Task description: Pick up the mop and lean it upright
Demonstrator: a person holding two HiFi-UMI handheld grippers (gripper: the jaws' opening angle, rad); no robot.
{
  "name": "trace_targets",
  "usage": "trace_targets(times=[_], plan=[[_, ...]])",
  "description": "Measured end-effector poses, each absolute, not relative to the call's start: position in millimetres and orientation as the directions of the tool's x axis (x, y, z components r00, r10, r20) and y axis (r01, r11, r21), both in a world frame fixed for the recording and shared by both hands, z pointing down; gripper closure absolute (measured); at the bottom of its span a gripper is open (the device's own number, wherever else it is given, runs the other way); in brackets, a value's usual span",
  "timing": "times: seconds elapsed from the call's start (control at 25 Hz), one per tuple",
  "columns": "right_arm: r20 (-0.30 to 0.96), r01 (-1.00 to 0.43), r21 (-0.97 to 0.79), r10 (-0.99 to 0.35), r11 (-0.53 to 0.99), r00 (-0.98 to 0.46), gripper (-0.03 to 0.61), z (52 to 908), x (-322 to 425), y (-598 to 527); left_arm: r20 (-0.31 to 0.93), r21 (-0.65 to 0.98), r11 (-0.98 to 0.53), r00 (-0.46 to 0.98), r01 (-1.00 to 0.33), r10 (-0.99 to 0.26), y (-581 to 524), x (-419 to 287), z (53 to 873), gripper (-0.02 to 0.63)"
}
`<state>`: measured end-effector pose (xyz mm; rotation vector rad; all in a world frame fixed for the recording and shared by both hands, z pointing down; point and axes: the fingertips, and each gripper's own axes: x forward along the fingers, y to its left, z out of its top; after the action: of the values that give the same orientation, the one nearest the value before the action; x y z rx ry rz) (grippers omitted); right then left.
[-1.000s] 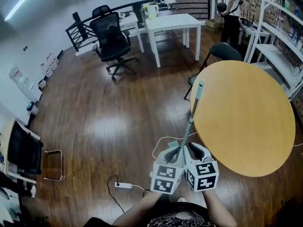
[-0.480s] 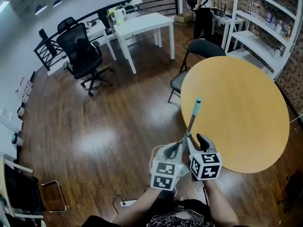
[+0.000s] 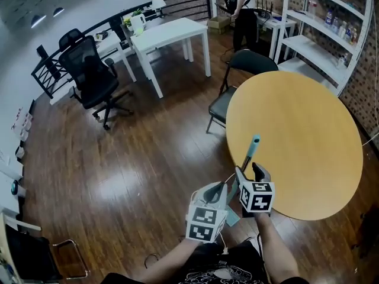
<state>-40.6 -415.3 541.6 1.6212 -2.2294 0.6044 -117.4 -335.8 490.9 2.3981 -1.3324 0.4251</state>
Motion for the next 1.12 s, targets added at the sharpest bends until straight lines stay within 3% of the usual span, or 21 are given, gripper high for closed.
trace_targets(times=[0.2, 0.32, 0.84, 1.12], plan=[[0.504, -0.952, -0.16, -0.808, 0.259, -0.305, 0.345, 552.9, -41.5, -439.2, 0.44, 0.16, -0.468, 0.487, -0.869, -0.754, -345.0, -132.0, 488.7, 0.611], [0.515, -0.954, -0.136, -0.804, 0.266, -0.297, 0.467, 562.3, -43.1, -446.8, 0.44, 0.157, -0.447, 0.467, -0.881, -0.767, -346.8, -144.2, 491.1, 0.611], [0.515, -0.923, -0.109, -0.773, 0.37, -0.371, 0.476, 552.4, -50.1, -397.3, 0.389, 0.188, -0.391, 0.434, -0.901, -0.813, -350.3, -154.7, 487.7, 0.611], [0.436, -0.889, -0.084, -0.785, 0.451, -0.439, 0.476, 505.1, -52.8, -344.9, 0.351, 0.19, -0.345, 0.392, -0.919, -0.85, -329.7, -140.4, 478.2, 0.611]])
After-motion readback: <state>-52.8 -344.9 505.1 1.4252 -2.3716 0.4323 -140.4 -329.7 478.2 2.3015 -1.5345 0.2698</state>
